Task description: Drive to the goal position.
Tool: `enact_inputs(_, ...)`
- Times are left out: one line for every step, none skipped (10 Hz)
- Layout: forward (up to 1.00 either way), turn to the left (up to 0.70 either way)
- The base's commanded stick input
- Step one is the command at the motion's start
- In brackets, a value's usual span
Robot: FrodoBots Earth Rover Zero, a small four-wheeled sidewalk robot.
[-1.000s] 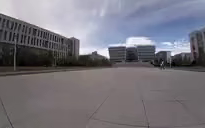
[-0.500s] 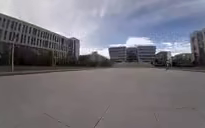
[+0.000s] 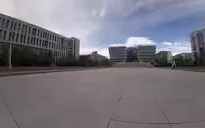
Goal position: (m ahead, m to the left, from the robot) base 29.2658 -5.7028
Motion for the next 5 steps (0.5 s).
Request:
enact_inputs(0.7,0.02)
enact_inputs(0.7,0.02)
enact_inputs(0.7,0.02)
enact_inputs(0.7,0.02)
enact_inputs(0.7,0.02)
